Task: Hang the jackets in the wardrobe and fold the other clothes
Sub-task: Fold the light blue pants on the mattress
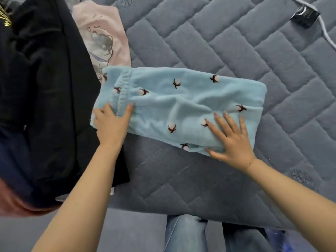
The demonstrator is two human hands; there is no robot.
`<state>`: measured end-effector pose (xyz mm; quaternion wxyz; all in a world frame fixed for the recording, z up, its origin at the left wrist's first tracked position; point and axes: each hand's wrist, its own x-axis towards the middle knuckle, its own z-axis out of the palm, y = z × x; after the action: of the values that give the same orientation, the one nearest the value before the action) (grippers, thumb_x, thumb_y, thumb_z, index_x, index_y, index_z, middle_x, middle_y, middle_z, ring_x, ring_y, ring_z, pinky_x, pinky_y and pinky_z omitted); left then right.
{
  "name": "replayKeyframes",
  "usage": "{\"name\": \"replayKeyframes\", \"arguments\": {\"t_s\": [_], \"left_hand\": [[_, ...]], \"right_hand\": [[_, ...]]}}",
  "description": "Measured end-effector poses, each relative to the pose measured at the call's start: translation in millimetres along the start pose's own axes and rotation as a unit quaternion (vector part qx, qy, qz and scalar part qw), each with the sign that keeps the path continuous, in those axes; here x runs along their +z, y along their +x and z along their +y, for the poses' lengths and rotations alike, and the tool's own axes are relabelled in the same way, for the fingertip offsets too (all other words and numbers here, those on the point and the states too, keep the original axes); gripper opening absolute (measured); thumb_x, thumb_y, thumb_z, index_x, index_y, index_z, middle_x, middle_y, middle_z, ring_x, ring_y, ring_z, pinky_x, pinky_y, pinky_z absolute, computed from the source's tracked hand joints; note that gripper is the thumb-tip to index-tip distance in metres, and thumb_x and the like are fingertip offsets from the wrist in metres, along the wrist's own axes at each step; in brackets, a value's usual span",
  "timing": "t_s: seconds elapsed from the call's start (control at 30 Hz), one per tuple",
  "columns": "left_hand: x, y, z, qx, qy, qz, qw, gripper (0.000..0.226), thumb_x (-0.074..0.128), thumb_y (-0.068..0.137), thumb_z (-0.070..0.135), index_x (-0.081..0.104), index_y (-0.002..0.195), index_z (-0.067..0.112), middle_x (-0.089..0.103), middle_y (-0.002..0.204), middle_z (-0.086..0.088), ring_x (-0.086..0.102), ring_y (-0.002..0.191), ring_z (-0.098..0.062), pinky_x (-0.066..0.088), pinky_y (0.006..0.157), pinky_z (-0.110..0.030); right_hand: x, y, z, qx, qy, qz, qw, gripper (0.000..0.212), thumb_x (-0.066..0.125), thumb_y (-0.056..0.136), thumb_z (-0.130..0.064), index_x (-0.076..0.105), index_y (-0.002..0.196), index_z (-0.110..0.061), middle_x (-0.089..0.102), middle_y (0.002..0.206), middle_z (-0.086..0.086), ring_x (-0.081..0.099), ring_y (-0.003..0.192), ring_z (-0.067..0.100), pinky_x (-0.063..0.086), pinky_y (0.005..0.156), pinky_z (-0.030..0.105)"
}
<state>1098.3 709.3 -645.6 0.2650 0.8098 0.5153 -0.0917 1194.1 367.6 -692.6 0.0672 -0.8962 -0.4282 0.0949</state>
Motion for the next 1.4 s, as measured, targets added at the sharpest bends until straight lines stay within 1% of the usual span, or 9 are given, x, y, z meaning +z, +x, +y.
{"name": "replayKeyframes", "arguments": {"t_s": [0.13, 0.3, 0.4, 0.5, 0.63, 0.83, 1.17, 1.3, 1.4], "left_hand": [[5, -5, 12, 0.030, -0.145, -0.054, 0.988, 0.049, 0.064, 0.090, 0.050, 0.059, 0.101, 0.002, 0.047, 0.125, -0.019, 0.053, 0.113, -0.033, 0.046, 0.100, -0.042], [-47, 14, -1, 0.093, -0.347, -0.096, 0.928, 0.032, 0.064, 0.091, 0.048, 0.068, 0.112, 0.024, 0.071, 0.114, 0.001, 0.067, 0.104, -0.010, 0.056, 0.084, -0.024], [-71, 28, -31, 0.106, -0.293, -0.059, 0.948, 0.020, 0.064, 0.092, 0.044, 0.070, 0.103, 0.029, 0.072, 0.108, 0.003, 0.066, 0.101, -0.010, 0.054, 0.080, -0.018], [-59, 42, -43, 0.048, -0.113, -0.110, 0.986, 0.030, 0.055, 0.098, 0.034, 0.063, 0.116, 0.011, 0.064, 0.118, -0.011, 0.060, 0.112, -0.031, 0.049, 0.095, -0.042], [-46, 28, -15, 0.023, 0.090, 0.020, 0.996, 0.081, 0.056, 0.086, 0.030, 0.014, 0.154, 0.021, 0.025, 0.153, -0.011, 0.025, 0.140, -0.034, 0.016, 0.113, -0.055], [21, -6, 39, 0.334, 0.189, -0.016, 0.923, 0.060, 0.024, 0.097, 0.060, 0.015, 0.154, 0.040, 0.002, 0.165, -0.002, -0.002, 0.151, -0.024, -0.004, 0.118, -0.059], [50, 72, -4, 0.323, 0.296, 0.021, 0.899, 0.077, 0.024, 0.092, 0.076, -0.004, 0.154, 0.041, -0.016, 0.163, 0.007, -0.014, 0.150, -0.026, -0.010, 0.106, -0.075], [43, 20, 24, 0.280, 0.215, 0.023, 0.935, 0.063, 0.047, 0.096, 0.041, 0.027, 0.152, 0.021, 0.004, 0.164, -0.008, -0.002, 0.151, -0.028, -0.006, 0.113, -0.066], [65, -73, 51, 0.320, 0.019, 0.001, 0.947, 0.038, 0.059, 0.092, 0.019, 0.056, 0.129, 0.011, 0.043, 0.147, -0.009, 0.038, 0.136, -0.027, 0.028, 0.113, -0.049]], "right_hand": [[-6, -16, 6, 0.003, -0.020, 0.005, 1.000, 0.082, 0.079, 0.078, -0.021, 0.036, 0.148, -0.022, 0.037, 0.154, 0.011, 0.036, 0.139, 0.041, 0.024, 0.109, 0.068], [-14, -8, -1, -0.027, 0.012, 0.047, 0.998, 0.057, 0.053, 0.090, -0.016, 0.040, 0.145, -0.019, 0.045, 0.149, 0.008, 0.043, 0.136, 0.035, 0.033, 0.107, 0.062], [-13, 3, -19, -0.062, 0.000, 0.020, 0.998, 0.057, 0.057, 0.091, -0.021, 0.041, 0.146, -0.020, 0.042, 0.151, 0.007, 0.042, 0.137, 0.034, 0.033, 0.107, 0.061], [-11, 16, -38, -0.041, 0.010, -0.056, 0.998, 0.064, 0.062, 0.089, -0.037, 0.042, 0.147, -0.023, 0.034, 0.156, 0.004, 0.033, 0.143, 0.032, 0.026, 0.111, 0.061], [-22, 23, -34, -0.007, 0.102, 0.005, 0.995, 0.054, 0.044, 0.094, -0.044, 0.049, 0.142, -0.021, 0.036, 0.155, 0.007, 0.032, 0.144, 0.028, 0.024, 0.114, 0.055], [-22, 71, -5, 0.071, 0.024, 0.066, 0.995, 0.061, 0.037, 0.098, -0.048, 0.026, 0.153, -0.026, 0.017, 0.162, 0.006, 0.011, 0.149, 0.031, 0.004, 0.117, 0.060], [16, 80, 28, 0.155, 0.016, -0.033, 0.987, 0.065, 0.024, 0.097, -0.055, 0.012, 0.156, -0.031, 0.004, 0.164, -0.001, 0.000, 0.151, 0.025, -0.008, 0.116, 0.059], [-9, 50, 31, 0.189, 0.192, 0.072, 0.960, 0.055, 0.046, 0.098, -0.032, 0.034, 0.150, -0.017, 0.012, 0.161, 0.001, 0.009, 0.150, 0.027, -0.005, 0.120, 0.043], [-28, 14, 51, 0.290, 0.334, 0.129, 0.887, 0.039, 0.056, 0.095, -0.012, 0.053, 0.134, -0.013, 0.036, 0.150, 0.004, 0.032, 0.137, 0.015, 0.023, 0.116, 0.025]]}}
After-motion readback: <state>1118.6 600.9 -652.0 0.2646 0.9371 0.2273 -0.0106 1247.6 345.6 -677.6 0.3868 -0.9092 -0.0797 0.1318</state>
